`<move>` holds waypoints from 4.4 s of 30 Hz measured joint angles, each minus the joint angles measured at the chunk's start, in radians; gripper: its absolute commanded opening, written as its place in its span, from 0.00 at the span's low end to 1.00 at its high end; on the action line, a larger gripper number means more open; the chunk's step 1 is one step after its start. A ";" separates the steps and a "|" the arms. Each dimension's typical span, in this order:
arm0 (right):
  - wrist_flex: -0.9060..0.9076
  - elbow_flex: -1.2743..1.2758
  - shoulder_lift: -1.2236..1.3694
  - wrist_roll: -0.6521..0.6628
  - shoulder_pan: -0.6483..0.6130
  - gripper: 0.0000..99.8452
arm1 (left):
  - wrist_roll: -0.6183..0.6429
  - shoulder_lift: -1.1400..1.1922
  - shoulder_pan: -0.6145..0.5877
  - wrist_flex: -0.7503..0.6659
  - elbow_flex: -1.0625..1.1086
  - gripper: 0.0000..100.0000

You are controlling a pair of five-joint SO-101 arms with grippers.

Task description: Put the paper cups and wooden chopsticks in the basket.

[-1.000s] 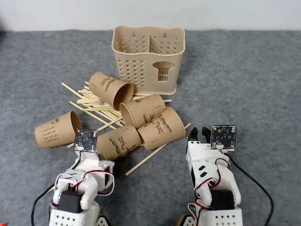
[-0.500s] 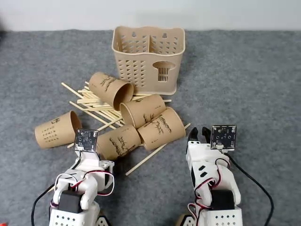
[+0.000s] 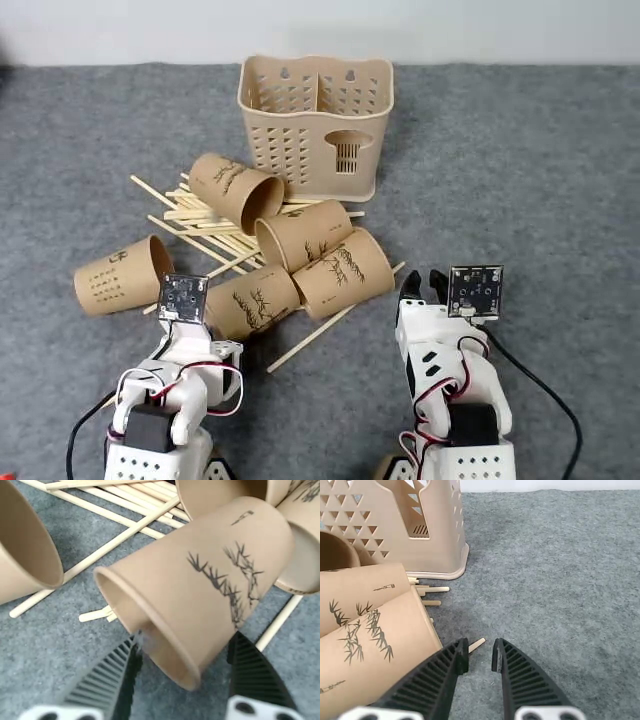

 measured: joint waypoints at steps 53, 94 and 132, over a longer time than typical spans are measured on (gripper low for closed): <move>-0.322 0.000 0.000 0.000 0.071 0.10 | 0.000 0.000 0.000 -0.532 -0.009 0.27; -0.137 0.000 0.000 0.000 0.071 0.10 | -1.020 -0.002 0.000 0.439 -0.591 0.27; -0.046 0.000 0.000 0.000 0.071 0.10 | -1.726 -0.002 -0.098 0.144 -0.350 0.27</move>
